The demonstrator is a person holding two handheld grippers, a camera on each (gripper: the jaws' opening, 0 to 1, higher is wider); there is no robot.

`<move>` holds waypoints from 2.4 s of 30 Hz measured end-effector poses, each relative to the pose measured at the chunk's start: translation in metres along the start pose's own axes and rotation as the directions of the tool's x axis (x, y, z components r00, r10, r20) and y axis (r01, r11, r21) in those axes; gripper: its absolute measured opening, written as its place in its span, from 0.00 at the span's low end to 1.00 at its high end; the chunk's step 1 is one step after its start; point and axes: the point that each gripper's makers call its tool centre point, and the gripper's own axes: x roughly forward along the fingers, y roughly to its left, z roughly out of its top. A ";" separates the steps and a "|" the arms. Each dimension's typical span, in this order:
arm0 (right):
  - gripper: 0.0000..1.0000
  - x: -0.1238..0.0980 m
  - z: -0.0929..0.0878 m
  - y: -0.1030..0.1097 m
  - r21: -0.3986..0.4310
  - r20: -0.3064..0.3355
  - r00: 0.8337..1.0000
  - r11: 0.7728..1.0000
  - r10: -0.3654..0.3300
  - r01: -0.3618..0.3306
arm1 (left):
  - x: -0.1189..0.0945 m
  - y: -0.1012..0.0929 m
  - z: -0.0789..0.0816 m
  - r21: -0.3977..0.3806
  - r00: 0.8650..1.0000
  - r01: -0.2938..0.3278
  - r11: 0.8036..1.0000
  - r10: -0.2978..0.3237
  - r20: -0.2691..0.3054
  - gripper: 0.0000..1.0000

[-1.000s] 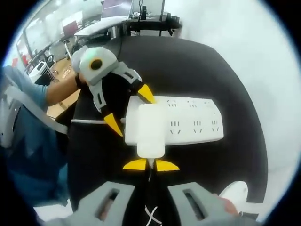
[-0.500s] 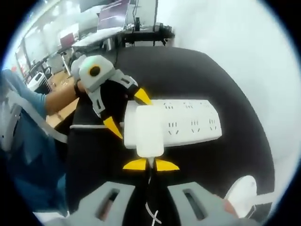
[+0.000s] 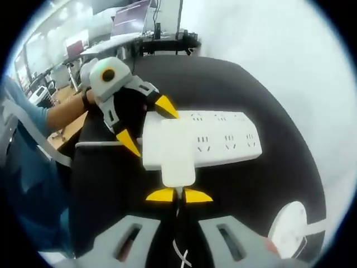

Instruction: Insert the desk lamp plug into the socket, turn on the power strip switch, turn on the lamp switch, then turn off the lamp switch, turn off the power strip switch, and remove the plug from the socket.

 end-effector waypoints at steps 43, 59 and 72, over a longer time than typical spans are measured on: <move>0.05 -0.005 0.004 -0.002 0.092 0.148 0.988 0.994 0.042 -0.056 | 0.004 -0.005 0.001 0.005 1.000 -0.002 1.000 0.001 0.005 0.42; 0.05 -0.015 0.019 -0.002 0.007 0.060 0.998 1.000 0.019 -0.020 | 0.008 -0.018 0.009 0.002 1.000 -0.009 1.000 0.009 0.006 0.42; 0.05 -0.007 -0.002 -0.003 0.109 0.151 0.988 0.994 0.012 -0.029 | -0.002 0.001 -0.002 0.002 1.000 -0.005 1.000 0.005 0.011 0.41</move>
